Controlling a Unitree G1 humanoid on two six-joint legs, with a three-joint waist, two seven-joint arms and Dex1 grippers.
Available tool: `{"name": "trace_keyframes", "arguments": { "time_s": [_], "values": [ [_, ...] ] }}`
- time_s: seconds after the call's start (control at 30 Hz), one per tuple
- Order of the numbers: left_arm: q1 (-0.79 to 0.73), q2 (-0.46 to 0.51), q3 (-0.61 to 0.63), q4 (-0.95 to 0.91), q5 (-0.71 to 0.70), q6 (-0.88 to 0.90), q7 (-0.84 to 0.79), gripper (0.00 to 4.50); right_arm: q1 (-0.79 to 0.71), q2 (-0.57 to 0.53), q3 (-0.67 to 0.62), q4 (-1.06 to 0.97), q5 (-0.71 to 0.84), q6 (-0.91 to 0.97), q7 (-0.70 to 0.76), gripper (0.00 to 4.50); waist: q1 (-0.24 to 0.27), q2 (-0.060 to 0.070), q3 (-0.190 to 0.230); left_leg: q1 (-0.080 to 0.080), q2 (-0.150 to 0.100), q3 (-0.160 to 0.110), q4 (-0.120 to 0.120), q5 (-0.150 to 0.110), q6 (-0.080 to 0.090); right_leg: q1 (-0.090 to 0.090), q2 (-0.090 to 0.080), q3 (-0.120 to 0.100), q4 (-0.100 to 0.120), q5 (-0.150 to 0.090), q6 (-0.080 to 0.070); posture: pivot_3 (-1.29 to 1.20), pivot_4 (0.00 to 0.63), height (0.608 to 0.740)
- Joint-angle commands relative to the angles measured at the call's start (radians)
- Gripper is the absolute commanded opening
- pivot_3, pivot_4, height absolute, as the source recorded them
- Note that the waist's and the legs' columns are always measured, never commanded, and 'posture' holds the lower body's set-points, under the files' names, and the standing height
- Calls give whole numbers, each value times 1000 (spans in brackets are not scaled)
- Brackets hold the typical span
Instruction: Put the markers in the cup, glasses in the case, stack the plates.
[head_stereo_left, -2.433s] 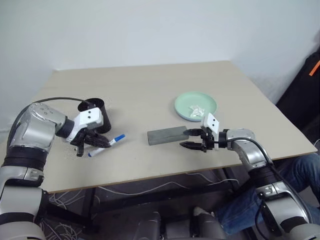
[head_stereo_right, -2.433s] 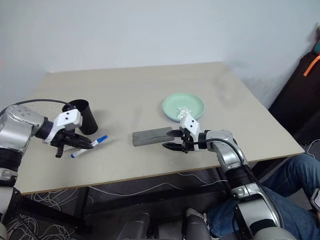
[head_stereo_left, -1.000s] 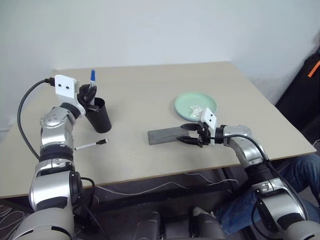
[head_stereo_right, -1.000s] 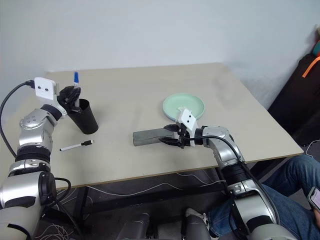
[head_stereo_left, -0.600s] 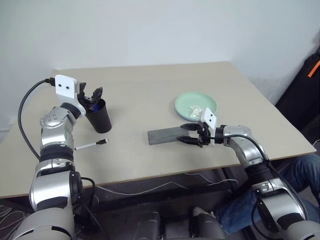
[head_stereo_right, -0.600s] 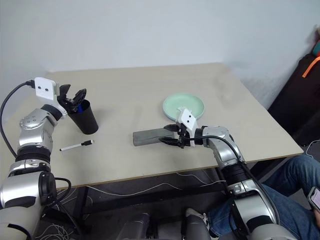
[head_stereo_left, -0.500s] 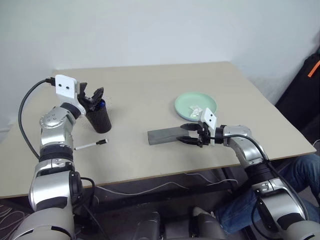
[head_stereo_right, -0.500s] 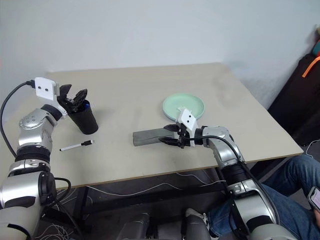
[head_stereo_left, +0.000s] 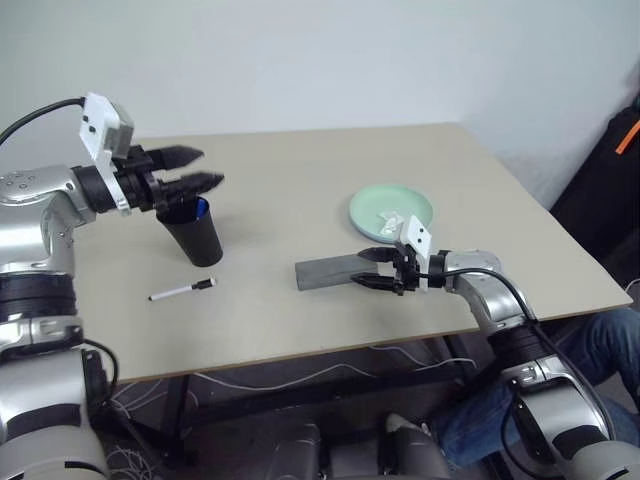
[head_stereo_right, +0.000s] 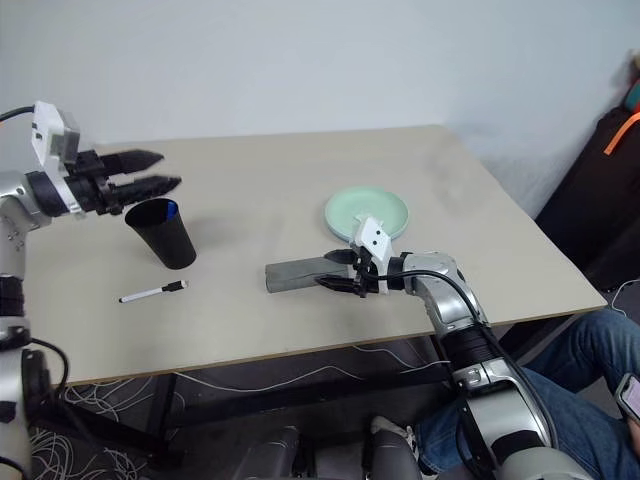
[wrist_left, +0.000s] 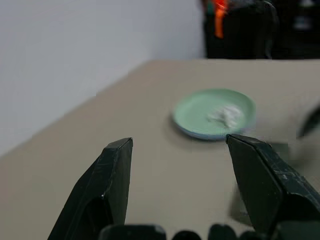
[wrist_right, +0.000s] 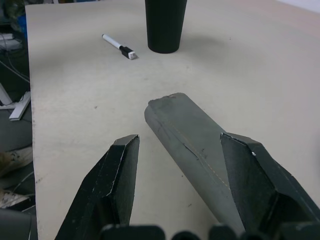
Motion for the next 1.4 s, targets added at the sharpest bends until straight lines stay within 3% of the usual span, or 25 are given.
{"name": "trace_keyframes", "arguments": {
  "time_s": [0.03, 0.17, 0.37, 1.1, 1.4],
  "values": [
    [44, 60, -76, -89, 40, 15, -86, 3117, -32, 2, -18, -22, 13, -12, 2, 2817, 0, 0, 0, 0, 0, 0, -1, 0, 0, -1, 0, 0, 0, 0, 0, 0, 0, 721],
    [66, 114, -204, -38, 191, -34, -92, 3117, -33, 0, -18, -20, 11, -14, 1, 2817, 1, 0, 0, 0, 1, 0, -1, 0, 0, -1, 1, 0, 0, 0, 0, 0, 0, 721],
    [18, 127, -300, 91, 311, -97, -131, 4480, -33, -1, -14, -17, 7, -16, 1, 2817, 2, 0, 0, 0, 1, 0, -2, 0, 0, -2, 0, 0, -1, 0, 0, 0, 0, 721],
    [-195, 4, -467, 590, 611, -311, -192, 4480, -40, 7, -8, 2, -8, -24, -4, 2817, 1, -1, 0, -1, 0, 3, -5, 0, 0, -2, 0, 1, -3, 0, 0, 0, 0, 721],
    [-275, -69, -506, 762, 708, -375, -144, 4480, -41, 9, -6, 2, -10, -23, -6, 2817, 1, -1, 0, -1, 0, 3, -4, 0, 0, -1, 0, 1, -3, 0, 0, 0, 0, 721]
  ]
}}
